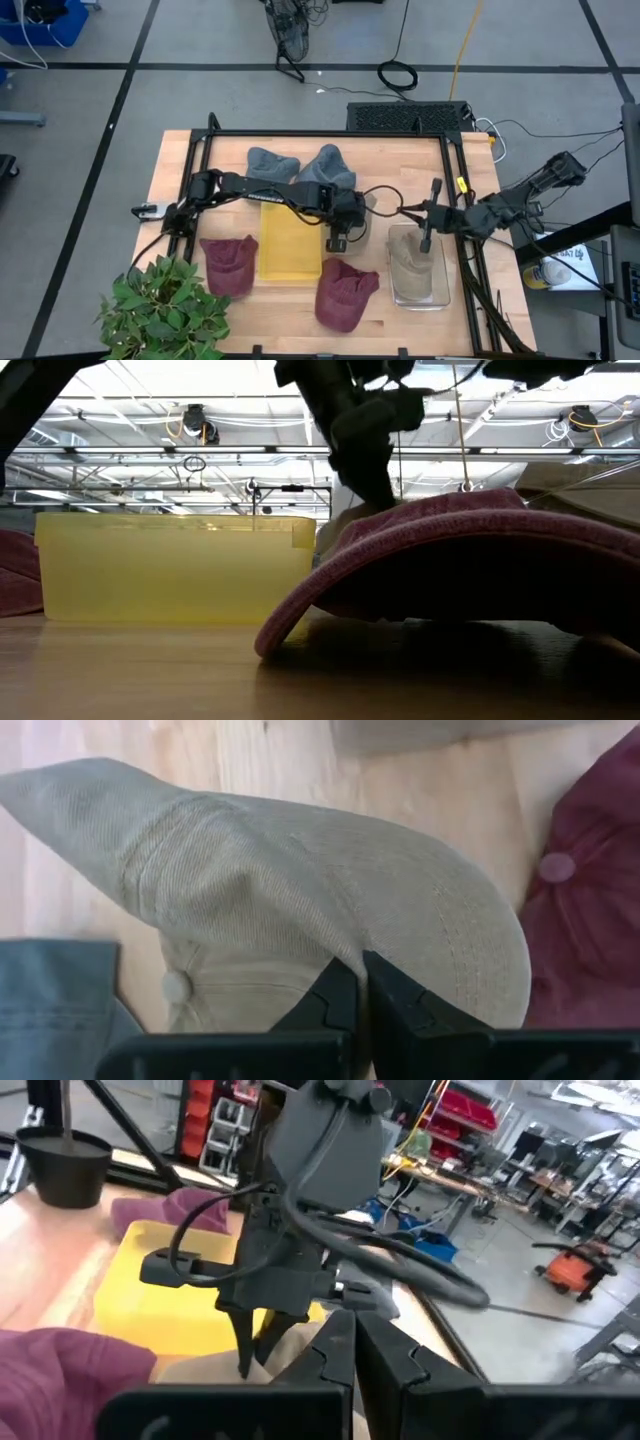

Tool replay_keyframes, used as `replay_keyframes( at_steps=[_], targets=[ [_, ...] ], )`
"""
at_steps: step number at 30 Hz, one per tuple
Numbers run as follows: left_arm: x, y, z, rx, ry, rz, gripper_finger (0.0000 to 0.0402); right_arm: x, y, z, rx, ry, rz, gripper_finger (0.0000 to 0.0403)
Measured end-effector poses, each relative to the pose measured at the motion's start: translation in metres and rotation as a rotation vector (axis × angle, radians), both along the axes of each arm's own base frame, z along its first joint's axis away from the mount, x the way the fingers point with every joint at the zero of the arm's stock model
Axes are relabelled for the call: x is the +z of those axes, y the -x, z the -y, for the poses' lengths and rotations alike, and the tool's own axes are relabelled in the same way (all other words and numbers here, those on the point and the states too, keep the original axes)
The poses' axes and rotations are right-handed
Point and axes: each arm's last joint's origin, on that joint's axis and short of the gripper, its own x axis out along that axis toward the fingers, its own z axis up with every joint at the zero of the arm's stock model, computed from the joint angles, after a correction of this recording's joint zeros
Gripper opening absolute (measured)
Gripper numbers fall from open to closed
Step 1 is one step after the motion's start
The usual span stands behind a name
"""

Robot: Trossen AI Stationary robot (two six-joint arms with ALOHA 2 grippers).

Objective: Pick & Place hat
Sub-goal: Put the brown cap into the transparent bin

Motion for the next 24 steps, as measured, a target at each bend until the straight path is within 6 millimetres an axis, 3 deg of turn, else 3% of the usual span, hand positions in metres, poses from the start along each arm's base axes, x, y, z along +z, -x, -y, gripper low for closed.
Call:
replay_keyframes(
  at_steps=[6, 15, 17, 19, 24],
  targets=[
    [0.004, -0.001, 0.007, -0.056, -0.024, 0.018, 0.0042, -0.001, -0.003, 0.004, 0.029, -0.031, -0.006, 0.0],
    [0.031, -0.005, 0.016, -0.073, -0.083, 0.081, 0.0163, -0.001, -0.004, 0.004, 0.071, -0.051, -0.012, 0.0],
    [0.051, 0.002, 0.015, -0.098, -0.113, 0.099, 0.0181, -0.002, -0.004, 0.004, 0.071, -0.049, -0.018, 0.0],
    [0.083, 0.013, 0.012, -0.114, -0.152, 0.17, 0.0191, -0.003, -0.003, 0.004, 0.071, -0.05, -0.03, 0.0],
    [0.181, 0.078, -0.014, -0.074, -0.212, 0.398, 0.0183, -0.007, -0.002, 0.004, 0.066, -0.055, -0.064, 0.0]
  ],
)
